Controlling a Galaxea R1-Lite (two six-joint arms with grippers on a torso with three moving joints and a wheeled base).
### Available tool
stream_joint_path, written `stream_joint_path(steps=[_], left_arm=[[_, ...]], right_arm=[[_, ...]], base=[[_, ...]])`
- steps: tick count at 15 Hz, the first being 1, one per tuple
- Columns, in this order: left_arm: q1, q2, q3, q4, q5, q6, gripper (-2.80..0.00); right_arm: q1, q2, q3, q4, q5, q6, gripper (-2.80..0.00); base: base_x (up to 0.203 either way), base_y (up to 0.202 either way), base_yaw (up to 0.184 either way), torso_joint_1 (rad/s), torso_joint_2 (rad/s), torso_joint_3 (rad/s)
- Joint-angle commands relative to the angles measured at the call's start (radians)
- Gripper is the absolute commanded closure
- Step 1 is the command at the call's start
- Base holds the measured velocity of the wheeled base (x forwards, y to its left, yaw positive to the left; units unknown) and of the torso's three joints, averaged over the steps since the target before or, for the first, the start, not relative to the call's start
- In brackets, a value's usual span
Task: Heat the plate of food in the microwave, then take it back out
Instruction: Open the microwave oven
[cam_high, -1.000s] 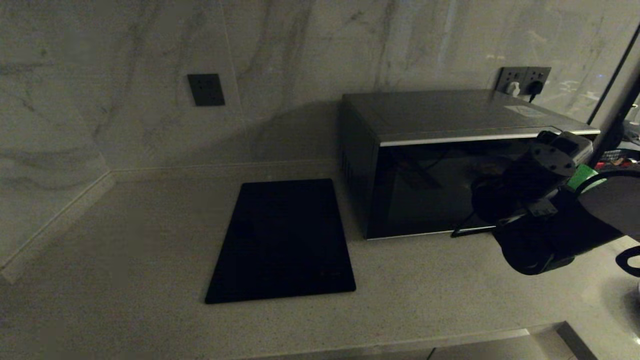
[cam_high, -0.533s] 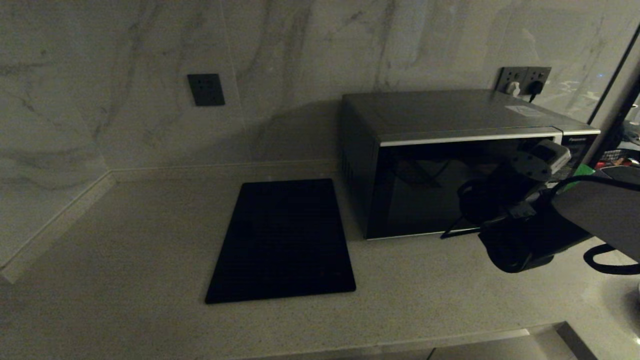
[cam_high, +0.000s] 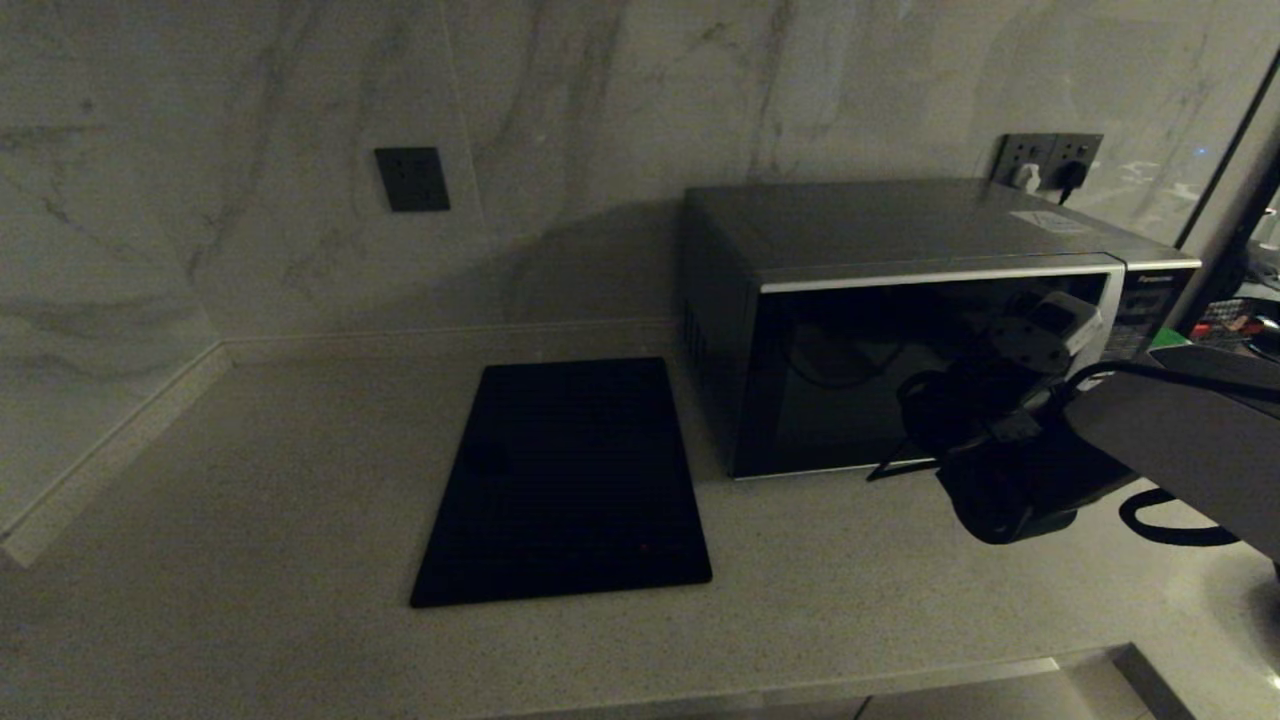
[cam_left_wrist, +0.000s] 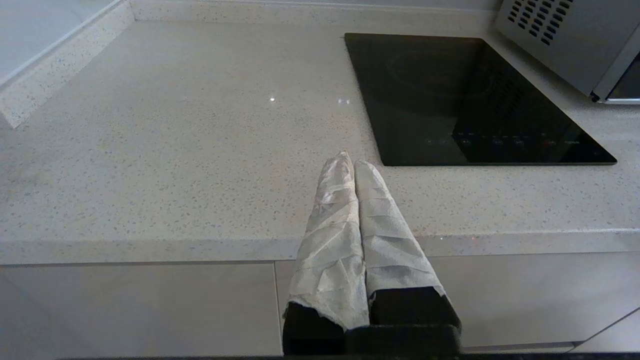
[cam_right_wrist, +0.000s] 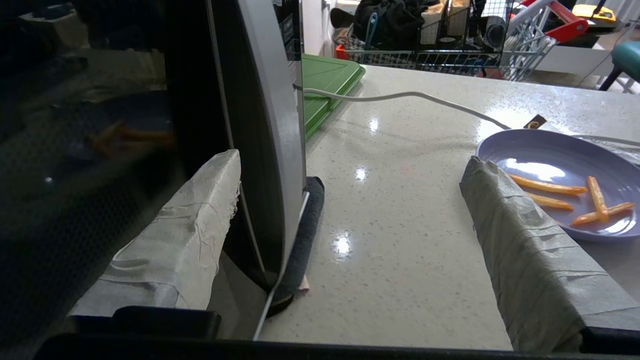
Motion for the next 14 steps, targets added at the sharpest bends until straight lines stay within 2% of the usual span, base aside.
stream_joint_path(steps=[1, 14], left_arm=[[0.0, 0.002, 0.0, 0.0, 0.001, -0.001, 0.0], [0.0, 0.001, 0.0, 0.0, 0.001, -0.001, 0.0]], right_arm=[[-0.017, 0.026, -0.029, -0.009, -0.006, -0.003, -2.8], [-0.085, 0.061, -0.049, -0.009, 0.022, -0.007, -2.8]], base=[[0.0, 0.0, 0.0, 0.0, 0.0, 0.0], [0.0, 0.0, 0.0, 0.0, 0.0, 0.0]])
